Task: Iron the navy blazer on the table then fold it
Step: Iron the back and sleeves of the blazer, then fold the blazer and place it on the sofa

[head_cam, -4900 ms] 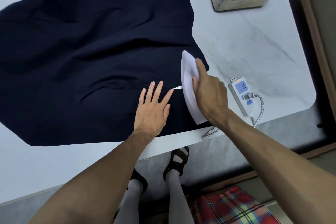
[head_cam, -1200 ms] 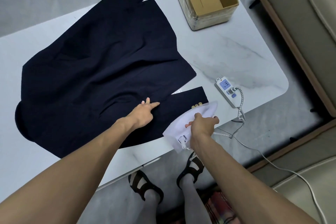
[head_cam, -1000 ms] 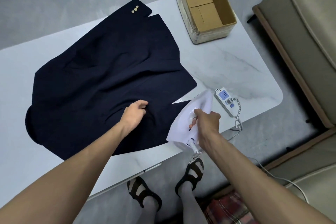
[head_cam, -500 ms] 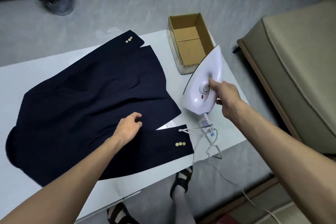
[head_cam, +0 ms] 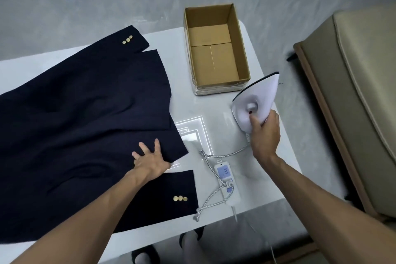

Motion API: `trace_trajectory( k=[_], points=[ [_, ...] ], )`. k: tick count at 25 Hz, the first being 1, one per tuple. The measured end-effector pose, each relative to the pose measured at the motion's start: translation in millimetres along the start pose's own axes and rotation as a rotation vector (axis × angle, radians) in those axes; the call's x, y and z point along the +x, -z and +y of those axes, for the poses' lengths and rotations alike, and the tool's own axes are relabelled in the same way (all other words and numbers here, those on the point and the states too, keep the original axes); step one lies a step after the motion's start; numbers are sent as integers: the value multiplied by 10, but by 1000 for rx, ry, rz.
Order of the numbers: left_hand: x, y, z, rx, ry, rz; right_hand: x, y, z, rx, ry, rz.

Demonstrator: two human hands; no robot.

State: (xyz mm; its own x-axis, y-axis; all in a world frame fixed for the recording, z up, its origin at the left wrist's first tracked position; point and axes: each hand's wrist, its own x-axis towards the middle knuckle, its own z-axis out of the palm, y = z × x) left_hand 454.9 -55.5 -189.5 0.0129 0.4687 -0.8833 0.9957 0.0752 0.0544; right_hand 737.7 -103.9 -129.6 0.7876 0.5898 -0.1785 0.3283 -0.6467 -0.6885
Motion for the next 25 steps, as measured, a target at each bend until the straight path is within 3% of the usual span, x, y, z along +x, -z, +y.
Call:
trace_trajectory(
  k=[5,13,17,20,25],
  points=[
    [55,63,29,-13,4,-47,-94,-48,157,65,27,-5],
    [92,79,-28,-2,-33,-54,-228,-149,247,150,-148,23],
    [4,98,-62,-49,-39,-49,-420,-181,77,189,-482,30],
    [-189,229,-209,-267,-82,69,-835,-299,-220,180,-594,-102],
    [-692,641,-912,-770,-111,225,-1432,-759,-1308,178,-271,-596]
  ],
)
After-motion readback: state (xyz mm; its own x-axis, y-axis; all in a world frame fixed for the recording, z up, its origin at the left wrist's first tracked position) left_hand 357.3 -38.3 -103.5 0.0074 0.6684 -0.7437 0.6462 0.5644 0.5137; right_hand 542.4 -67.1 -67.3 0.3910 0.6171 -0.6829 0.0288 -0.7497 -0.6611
